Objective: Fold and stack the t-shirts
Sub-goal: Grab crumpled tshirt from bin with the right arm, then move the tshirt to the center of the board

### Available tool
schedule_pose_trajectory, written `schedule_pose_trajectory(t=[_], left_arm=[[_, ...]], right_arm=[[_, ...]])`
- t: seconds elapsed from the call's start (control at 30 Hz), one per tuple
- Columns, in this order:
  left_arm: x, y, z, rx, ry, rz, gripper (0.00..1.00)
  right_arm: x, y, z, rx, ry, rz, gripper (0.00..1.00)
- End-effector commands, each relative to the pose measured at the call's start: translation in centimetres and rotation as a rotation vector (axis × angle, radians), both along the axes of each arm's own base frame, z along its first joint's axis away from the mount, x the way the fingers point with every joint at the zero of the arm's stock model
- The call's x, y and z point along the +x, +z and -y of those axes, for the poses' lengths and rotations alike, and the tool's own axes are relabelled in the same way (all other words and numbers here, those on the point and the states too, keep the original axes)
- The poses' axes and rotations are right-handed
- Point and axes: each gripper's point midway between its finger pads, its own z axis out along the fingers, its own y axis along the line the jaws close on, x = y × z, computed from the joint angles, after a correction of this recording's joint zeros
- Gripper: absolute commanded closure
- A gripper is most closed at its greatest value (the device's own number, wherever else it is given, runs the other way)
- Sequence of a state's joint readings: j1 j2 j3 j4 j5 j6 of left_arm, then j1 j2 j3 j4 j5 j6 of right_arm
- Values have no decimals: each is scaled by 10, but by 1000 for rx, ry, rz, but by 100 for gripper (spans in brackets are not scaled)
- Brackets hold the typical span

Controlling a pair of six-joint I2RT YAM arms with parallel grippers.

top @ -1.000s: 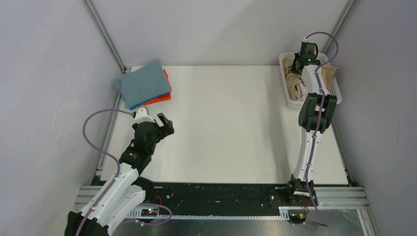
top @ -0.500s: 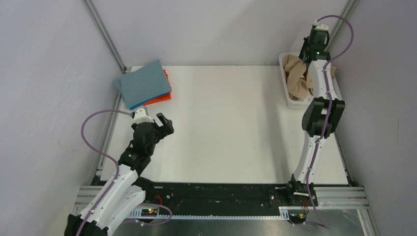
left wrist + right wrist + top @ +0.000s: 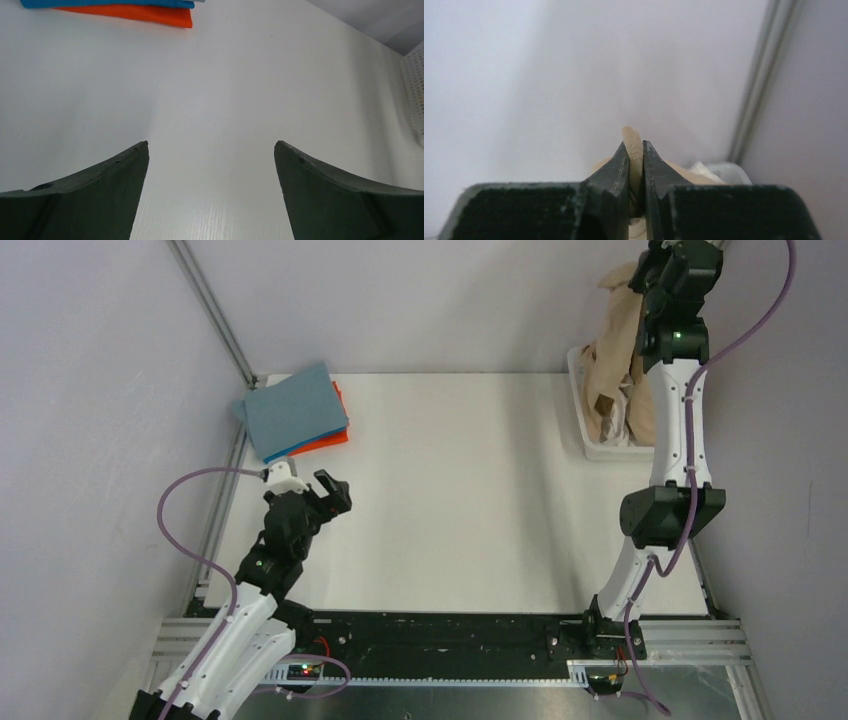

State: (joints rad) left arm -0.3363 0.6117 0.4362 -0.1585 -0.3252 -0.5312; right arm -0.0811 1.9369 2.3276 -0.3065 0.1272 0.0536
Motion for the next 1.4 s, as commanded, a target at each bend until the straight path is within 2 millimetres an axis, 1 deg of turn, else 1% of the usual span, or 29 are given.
schedule_pose_trajectory(t=[0.0,0.07,0.1,0.13,0.17,0.2,0.27,0.37,0.5,0.6,0.63,0.67,0.7,0.73,0.77,0.8,0.83,0.87,0.9,0.93,0.97,1.0,1.03,1.07,1.13,1.2,1.27,1.33,1.37], left_arm=[[1,19,6,-32,-29,68,2],[-1,21,8,-40,-40,77,2],[-2,21,8,-44,-45,82,2],[-3,22,10,-51,-54,85,2],[-4,23,11,-56,-60,91,2],[-4,24,13,-60,-70,92,2],[-6,24,15,-68,-81,96,2],[-10,26,18,-96,-97,103,2],[-15,28,17,-125,-90,108,2],[-20,33,18,-147,-96,111,2],[-22,30,18,-149,-98,98,2],[-25,33,18,-161,-96,107,2],[-28,30,17,-162,-94,95,2],[-30,32,16,-171,-91,103,2],[-34,28,14,-167,-82,86,2],[-36,30,12,-178,-75,95,2],[-39,26,9,-176,-58,81,2],[-41,25,7,-195,-45,86,2],[-42,23,6,-199,-38,79,2],[-43,22,6,-212,-36,80,2],[-44,20,7,-217,-39,74,2],[-44,17,9,-225,-42,63,2],[-45,14,9,-226,-44,51,2],[-44,9,12,-233,-51,29,2],[-44,-2,20,-242,-79,-21,2],[-45,-14,29,-244,-115,-86,2],[-46,-26,38,-242,-156,-149,2],[-48,-38,47,-244,-192,-208,2],[-50,-46,52,-239,-210,-242,2]], right_arm=[[-113,189,-59,-27,166,530,100],[-141,215,-89,-23,245,610,100],[-156,225,-93,-21,258,640,100],[-163,229,-110,-22,322,654,100],[-178,237,-117,-10,356,676,100],[-182,235,-132,-11,420,669,100],[-206,242,-151,15,509,687,100],[-224,243,-177,70,624,679,100],[-247,231,-227,132,867,617,100],[-255,214,-255,185,980,569,100],[-252,197,-273,199,1023,529,100],[-257,193,-279,200,1040,522,100],[-251,172,-295,199,1058,472,100],[-253,164,-300,176,1051,460,100],[-243,138,-313,189,1030,394,100],[-244,128,-315,160,1012,384,100],[-236,97,-323,172,969,315,100],[-231,81,-325,160,941,288,100],[-223,44,-331,163,898,211,100],[-220,28,-332,168,870,183,100],[-212,-14,-333,165,813,99,100],[-208,-37,-333,179,785,49,100],[-200,-81,-329,181,720,-41,100],[-197,-106,-327,225,689,-98,100],[-185,-199,-312,236,573,-280,99],[-180,-264,-296,261,472,-427,99],[-180,-320,-274,273,357,-570,99],[-182,-358,-253,288,259,-661,98],[-183,-364,-247,300,235,-673,97]])
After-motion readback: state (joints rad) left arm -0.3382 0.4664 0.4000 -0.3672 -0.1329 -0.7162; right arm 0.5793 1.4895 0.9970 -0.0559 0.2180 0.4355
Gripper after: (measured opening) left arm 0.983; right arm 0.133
